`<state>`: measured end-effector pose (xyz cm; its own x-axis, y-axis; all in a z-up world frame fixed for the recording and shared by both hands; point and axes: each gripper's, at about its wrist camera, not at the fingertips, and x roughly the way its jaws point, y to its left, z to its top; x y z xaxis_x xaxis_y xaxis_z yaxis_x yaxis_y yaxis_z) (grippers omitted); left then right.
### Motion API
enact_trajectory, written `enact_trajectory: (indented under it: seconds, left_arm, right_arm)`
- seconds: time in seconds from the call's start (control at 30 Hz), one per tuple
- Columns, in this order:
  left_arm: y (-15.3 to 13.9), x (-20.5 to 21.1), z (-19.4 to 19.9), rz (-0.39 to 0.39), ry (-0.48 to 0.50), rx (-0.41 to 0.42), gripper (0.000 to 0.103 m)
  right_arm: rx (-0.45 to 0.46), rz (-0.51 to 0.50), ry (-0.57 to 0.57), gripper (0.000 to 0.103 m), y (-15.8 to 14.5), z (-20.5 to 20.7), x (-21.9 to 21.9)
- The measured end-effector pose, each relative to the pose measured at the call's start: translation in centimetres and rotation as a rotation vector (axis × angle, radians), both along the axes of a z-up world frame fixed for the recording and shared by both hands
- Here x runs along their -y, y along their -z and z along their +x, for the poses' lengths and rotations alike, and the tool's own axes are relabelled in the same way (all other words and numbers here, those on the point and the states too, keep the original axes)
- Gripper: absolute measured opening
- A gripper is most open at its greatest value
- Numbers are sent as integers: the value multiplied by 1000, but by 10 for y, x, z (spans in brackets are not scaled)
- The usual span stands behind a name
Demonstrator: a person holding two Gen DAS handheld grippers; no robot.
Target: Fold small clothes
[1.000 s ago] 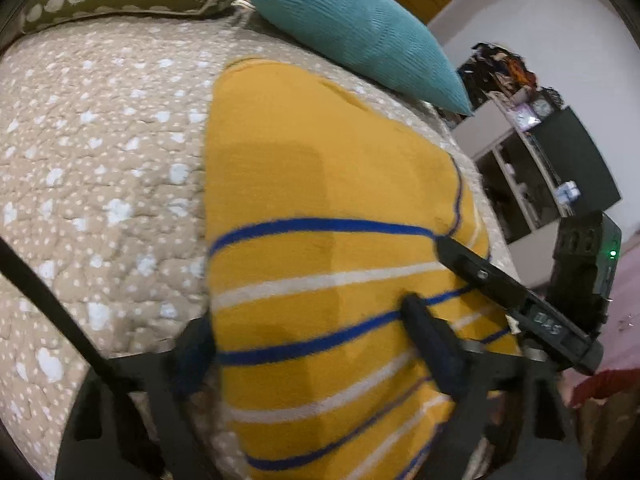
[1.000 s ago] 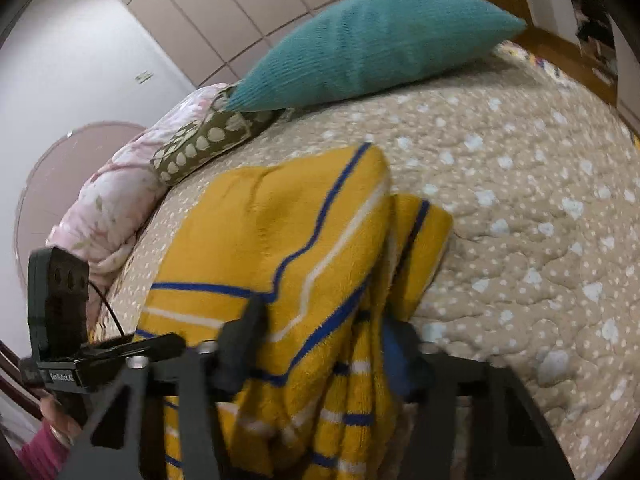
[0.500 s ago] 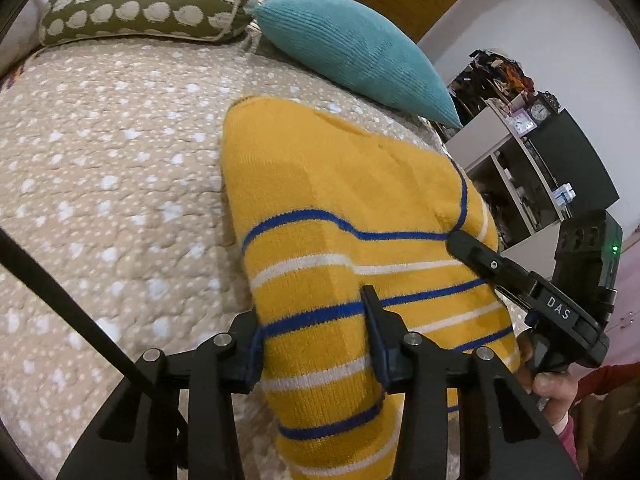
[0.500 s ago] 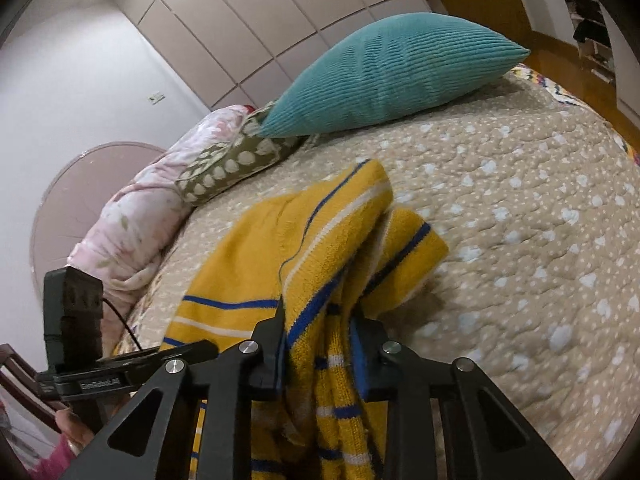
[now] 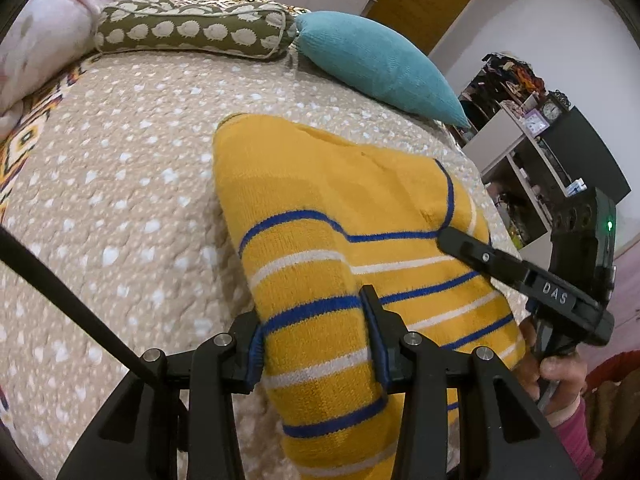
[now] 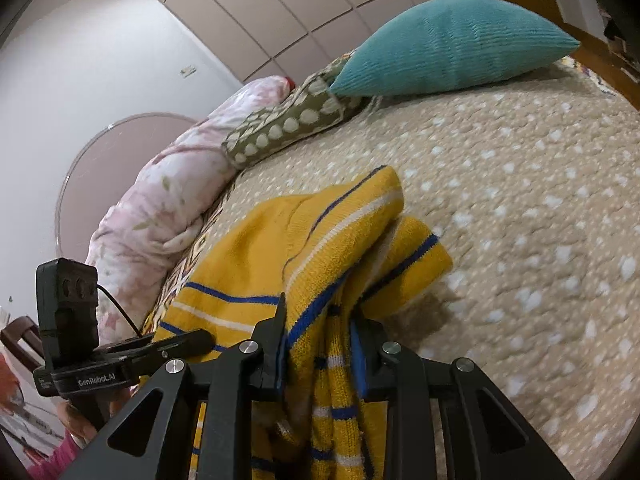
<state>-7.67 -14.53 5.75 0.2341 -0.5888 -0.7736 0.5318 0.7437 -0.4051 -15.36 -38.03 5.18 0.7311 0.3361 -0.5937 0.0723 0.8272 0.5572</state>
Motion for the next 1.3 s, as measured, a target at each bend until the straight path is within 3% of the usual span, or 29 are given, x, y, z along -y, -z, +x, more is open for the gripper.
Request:
enact_trajectory:
  seconds: [0.17,0.23,0.3,0.33,0.4,0.43,0.5,0.6,0.77,0.9,0.97,1.07,1.17,1.3]
  left_arm:
    - [27,-11,-8,14,-3,-45,41]
    - [42,-12,-7,28,-15,-63,51]
    - [49,-15,-7,36,-51,-45,73]
    - [50,-17,-6,41,-66,-44,75]
    - [48,-21,-7,42,-71,-58,75]
    - [45,-23,-8,45,-75,-52,75]
    - [34,-25,-14,66,-81,2,75]
    - [19,-21,-24,166,-99,126,75]
    - [8,-18,-33,219,-131,211,79]
    - [6,-19,-39,268,-168,253,79]
    - [6,-21,-43,259,-173,267,79]
    - [4,-20,-45,238,-194,290,79]
    - [-1,-22,-46,211,-222,297,79]
    - [-11,-26,-50,183,-259,325,79]
  right_arm:
    - [-27,-14,-25,27,8,-8,-13]
    - [-65,-33,-17,28,20,-10,-16]
    - [-100,-57,8,31,32,-11,-14]
    - [-112,-62,19,33,37,-12,-12]
    - [-125,-37,47,43,43,-16,-3]
    - [-127,-29,58,43,43,-19,0]
    - [-118,-65,69,43,32,-28,2]
    - [-78,-152,78,43,6,-42,-4]
    - [-30,-255,-54,43,-25,-46,-46]
    - [-81,-337,-114,43,-10,-46,-68]
    - [-152,-371,-97,38,14,-45,-67]
    - [-162,-375,-89,36,29,-53,-62]
    - [-157,-395,-75,36,24,-60,-63]
    - [-114,-420,-37,44,6,-67,-68]
